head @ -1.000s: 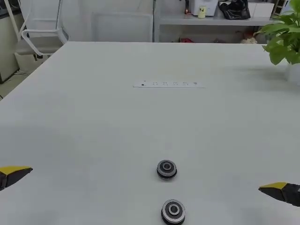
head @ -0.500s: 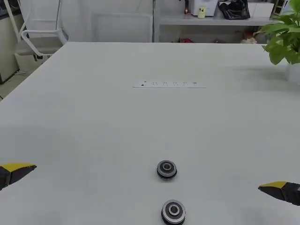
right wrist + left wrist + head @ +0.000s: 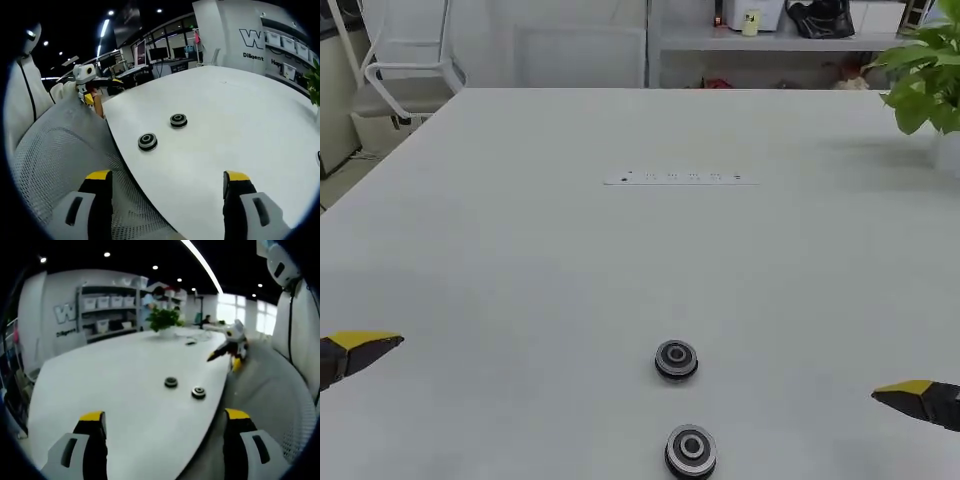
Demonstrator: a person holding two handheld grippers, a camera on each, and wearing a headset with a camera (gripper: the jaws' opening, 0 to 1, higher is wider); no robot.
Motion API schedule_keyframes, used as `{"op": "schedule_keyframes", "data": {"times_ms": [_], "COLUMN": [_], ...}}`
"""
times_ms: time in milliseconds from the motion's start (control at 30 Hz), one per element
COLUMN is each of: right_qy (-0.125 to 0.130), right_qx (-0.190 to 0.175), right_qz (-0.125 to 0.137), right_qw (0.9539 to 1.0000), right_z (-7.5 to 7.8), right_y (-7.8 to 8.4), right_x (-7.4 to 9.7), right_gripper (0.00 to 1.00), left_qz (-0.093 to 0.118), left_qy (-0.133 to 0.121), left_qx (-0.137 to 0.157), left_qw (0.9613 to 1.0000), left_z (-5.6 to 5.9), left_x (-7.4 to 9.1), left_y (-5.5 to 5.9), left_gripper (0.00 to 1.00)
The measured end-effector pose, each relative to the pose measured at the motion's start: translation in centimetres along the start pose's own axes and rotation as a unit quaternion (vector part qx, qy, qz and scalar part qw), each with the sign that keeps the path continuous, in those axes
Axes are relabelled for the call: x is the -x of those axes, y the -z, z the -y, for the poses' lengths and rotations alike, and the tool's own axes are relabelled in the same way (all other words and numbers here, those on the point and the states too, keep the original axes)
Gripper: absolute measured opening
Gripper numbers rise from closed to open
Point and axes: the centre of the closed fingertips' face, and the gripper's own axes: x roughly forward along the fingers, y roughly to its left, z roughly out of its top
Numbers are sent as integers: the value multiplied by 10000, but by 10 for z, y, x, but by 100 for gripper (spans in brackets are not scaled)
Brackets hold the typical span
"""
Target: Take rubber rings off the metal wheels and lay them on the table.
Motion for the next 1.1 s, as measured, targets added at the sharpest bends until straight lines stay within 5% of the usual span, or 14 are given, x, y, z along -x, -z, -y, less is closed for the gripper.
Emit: {"op": "schedule_keyframes", "data": {"times_ms": [1100], "right_qy": [-71], "right_qx": [-14], "right_qz": [32], "right_qw": [10000], "right_z": [0], "right_y": [-1], "right_x": [-7], "right_gripper": [88], "left_qz": [-157], "left_qy": [285], "left_qx": [-370], "left_qw": [9988], "left_z": [3], "left_x": [-12], "left_y": [-10], "left_gripper": [98]}}
